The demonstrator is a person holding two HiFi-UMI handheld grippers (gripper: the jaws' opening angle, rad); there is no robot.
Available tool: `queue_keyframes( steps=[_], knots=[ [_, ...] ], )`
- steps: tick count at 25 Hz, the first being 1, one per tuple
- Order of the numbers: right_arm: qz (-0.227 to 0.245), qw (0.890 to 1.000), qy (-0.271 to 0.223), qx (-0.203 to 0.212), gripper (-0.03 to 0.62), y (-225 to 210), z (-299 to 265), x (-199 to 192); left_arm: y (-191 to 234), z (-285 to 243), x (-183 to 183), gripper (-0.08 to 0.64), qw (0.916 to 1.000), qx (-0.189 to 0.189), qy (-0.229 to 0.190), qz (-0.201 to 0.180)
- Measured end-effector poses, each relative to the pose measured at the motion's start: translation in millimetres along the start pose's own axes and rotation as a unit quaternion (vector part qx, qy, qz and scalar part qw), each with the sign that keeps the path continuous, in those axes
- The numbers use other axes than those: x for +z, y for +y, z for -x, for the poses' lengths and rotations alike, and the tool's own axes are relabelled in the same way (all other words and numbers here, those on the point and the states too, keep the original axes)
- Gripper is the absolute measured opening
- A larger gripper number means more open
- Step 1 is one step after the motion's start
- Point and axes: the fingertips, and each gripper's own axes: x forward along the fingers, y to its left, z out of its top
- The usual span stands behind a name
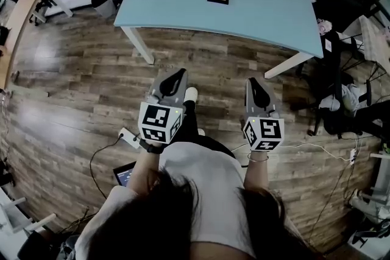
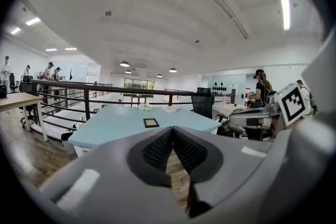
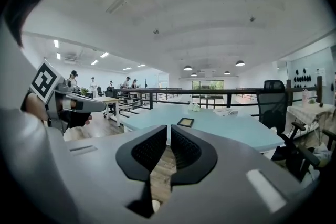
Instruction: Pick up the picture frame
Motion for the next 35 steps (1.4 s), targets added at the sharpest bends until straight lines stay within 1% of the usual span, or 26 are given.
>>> queue_keyframes(
  steps=[3,6,7,8,10,14,18,23,30,35],
  knots=[
    [-0.01,1.0,0.0,0.001,0.006,-9.5,-17.7,2.2,6.7,-17.3,-2.0,0.058,1.0,-0.002,0.006,0.004],
    [-0.013,1.0,-0.004,0.0,0.009,-16.9,-37.7,6.3,16.1,-38.5,-7.2,0.06,0.9996,-0.015,0.017,0.017],
    [-0.013,1.0,-0.003,0.0,0.013,-20.4,-45.8,7.9,20.0,-47.3,-7.9,0.06,0.9993,-0.019,0.02,0.023],
    [-0.013,1.0,-0.001,0.0,0.029,-25.1,-55.7,9.4,25.0,-57.2,-7.2,0.06,0.9991,-0.023,0.023,0.029],
    [-0.017,1.0,0.005,-0.001,0.037,-36.9,-79.7,12.4,37.0,-80.2,-2.0,0.06,0.9987,-0.028,0.028,0.034],
    [-0.03,0.999,0.016,-0.005,0.055,-57.1,-131.3,21.3,64.0,-125.2,16.5,0.06,0.9986,-0.033,0.031,0.028],
    [-0.031,0.999,0.016,-0.004,0.071,-66.2,-181.4,38.0,94.0,-164.4,34.5,0.06,0.9983,-0.042,0.03,0.026],
    [-0.033,0.999,0.016,-0.009,0.081,-78.3,-225.5,49.5,121.9,-204.2,47.2,0.06,0.9982,-0.046,0.031,0.021],
    [-0.039,0.999,0.025,-0.029,0.095,-80.6,-267.1,54.5,156.4,-234.7,53.3,0.063,0.9973,-0.06,0.037,0.022],
    [-0.05,0.998,0.035,-0.028,0.109,-91.7,-282.0,49.2,161.9,-252.0,50.3,0.071,0.9966,-0.063,0.046,0.027]
  ],
)
